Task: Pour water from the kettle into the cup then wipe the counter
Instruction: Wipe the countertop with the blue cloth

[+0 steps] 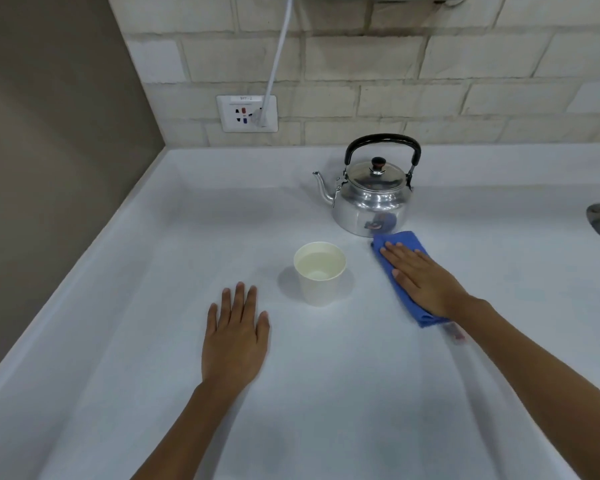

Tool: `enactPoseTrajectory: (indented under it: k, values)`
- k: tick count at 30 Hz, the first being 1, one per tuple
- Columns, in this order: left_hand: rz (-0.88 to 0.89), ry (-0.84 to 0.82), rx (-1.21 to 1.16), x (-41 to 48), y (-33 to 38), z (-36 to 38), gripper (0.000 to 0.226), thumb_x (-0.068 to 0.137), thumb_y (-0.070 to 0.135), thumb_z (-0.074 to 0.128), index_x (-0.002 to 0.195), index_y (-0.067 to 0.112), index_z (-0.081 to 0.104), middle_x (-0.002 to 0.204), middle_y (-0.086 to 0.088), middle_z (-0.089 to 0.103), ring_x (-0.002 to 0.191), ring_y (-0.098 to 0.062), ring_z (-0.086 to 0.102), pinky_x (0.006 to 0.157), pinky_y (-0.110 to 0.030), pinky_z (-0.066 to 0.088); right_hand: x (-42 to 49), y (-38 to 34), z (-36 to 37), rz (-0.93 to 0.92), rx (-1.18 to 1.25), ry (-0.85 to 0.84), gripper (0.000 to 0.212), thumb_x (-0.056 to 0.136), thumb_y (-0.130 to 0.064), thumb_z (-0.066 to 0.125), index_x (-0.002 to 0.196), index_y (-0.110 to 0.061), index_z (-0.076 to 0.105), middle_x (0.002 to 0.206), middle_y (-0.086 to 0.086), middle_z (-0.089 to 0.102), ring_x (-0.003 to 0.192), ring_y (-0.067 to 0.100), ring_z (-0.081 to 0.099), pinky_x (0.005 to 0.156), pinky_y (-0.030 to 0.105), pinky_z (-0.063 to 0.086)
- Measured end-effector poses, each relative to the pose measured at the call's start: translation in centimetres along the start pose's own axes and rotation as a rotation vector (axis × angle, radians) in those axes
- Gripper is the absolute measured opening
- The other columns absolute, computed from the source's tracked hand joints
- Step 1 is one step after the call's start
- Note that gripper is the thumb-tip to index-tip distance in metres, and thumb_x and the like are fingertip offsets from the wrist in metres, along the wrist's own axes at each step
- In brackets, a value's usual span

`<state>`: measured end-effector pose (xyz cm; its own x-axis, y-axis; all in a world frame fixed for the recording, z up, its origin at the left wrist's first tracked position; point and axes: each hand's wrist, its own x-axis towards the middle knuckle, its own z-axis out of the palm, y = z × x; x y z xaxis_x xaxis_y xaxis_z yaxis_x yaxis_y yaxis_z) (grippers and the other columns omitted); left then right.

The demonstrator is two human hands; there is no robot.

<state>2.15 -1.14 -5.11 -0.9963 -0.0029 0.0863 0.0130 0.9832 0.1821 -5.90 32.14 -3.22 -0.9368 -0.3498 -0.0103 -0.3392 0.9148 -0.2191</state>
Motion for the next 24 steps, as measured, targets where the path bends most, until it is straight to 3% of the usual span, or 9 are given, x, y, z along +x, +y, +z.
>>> enactPoseTrajectory:
  k: [4,9,11,14,16,19,21,24]
  values:
    - [0.001,-0.013,-0.012,0.1,0.0,0.1,0.055,0.098,0.037,0.014,0.146,0.019,-0.003,0.158,-0.002,-0.004,0.144,-0.02,-0.006,0.117,-0.037,-0.003,0.0,-2.6,0.9,0.177,-0.049,0.046,0.05,0.1,-0.028,0.019,0.145,-0.02,0.0,0.158,-0.002,0.0,0.145,0.012,-0.002,0.119,0.03,-0.002]
    - [0.003,0.003,0.004,0.2,-0.2,0.5,0.055,0.097,0.038,0.014,0.147,0.019,-0.002,0.158,-0.003,-0.003,0.145,-0.021,-0.005,0.117,-0.038,-0.002,-5.2,-4.8,2.3,-0.131,0.011,0.025,0.048,0.097,-0.041,0.011,0.14,-0.036,-0.01,0.151,-0.021,-0.009,0.14,-0.003,-0.013,0.115,0.021,-0.01]
    - [0.003,-0.005,-0.001,0.2,-0.3,0.5,0.055,0.097,0.038,0.013,0.147,0.019,-0.002,0.158,-0.003,-0.003,0.144,-0.021,-0.006,0.117,-0.038,-0.002,-5.6,-3.1,1.5,-0.15,0.014,-0.002,0.048,0.097,-0.039,0.015,0.14,-0.039,-0.007,0.151,-0.022,-0.004,0.141,-0.003,-0.008,0.116,0.02,-0.007]
    - [0.008,-0.001,0.001,0.2,-0.3,0.6,0.055,0.097,0.038,0.014,0.147,0.019,-0.001,0.158,-0.004,-0.001,0.145,-0.021,-0.005,0.117,-0.038,-0.002,-3.9,0.1,0.1,0.079,-0.006,0.027,0.049,0.1,-0.027,0.026,0.145,-0.027,0.006,0.157,-0.006,0.006,0.144,0.008,0.003,0.118,0.028,0.001]
    - [0.006,0.003,0.004,0.2,-0.3,0.6,0.055,0.097,0.038,0.014,0.147,0.018,-0.001,0.158,-0.004,-0.001,0.145,-0.022,-0.004,0.117,-0.038,-0.001,-2.9,0.5,-0.1,0.262,-0.04,0.026,0.049,0.1,-0.027,0.021,0.146,-0.02,0.005,0.158,0.0,0.003,0.145,0.013,0.001,0.118,0.032,0.0]
    - [0.006,-0.002,0.009,0.2,-0.3,0.6,0.055,0.097,0.038,0.014,0.147,0.018,0.0,0.158,-0.004,0.0,0.145,-0.022,-0.003,0.116,-0.039,-0.001,-2.8,-2.0,0.4,0.363,-0.081,0.044,0.051,0.1,-0.028,0.019,0.146,-0.015,0.002,0.158,0.002,0.001,0.145,0.016,-0.001,0.118,0.034,0.0]
    - [0.009,0.0,0.014,0.3,-0.4,0.7,0.055,0.097,0.038,0.014,0.147,0.017,0.0,0.158,-0.005,0.0,0.145,-0.022,-0.003,0.116,-0.039,-0.001,-4.3,-4.6,1.3,0.31,-0.089,0.073,0.051,0.1,-0.029,0.02,0.146,-0.017,0.001,0.158,0.001,0.001,0.145,0.016,0.0,0.118,0.033,0.0]
    - [0.009,-0.004,0.006,0.2,-0.4,0.7,0.056,0.097,0.038,0.013,0.147,0.017,-0.001,0.158,-0.005,-0.001,0.145,-0.022,-0.004,0.117,-0.039,-0.002,-8.5,-9.1,3.0,0.064,-0.051,0.081,0.051,0.099,-0.036,0.016,0.144,-0.024,-0.005,0.155,-0.009,-0.003,0.144,0.01,-0.006,0.117,0.026,-0.008]
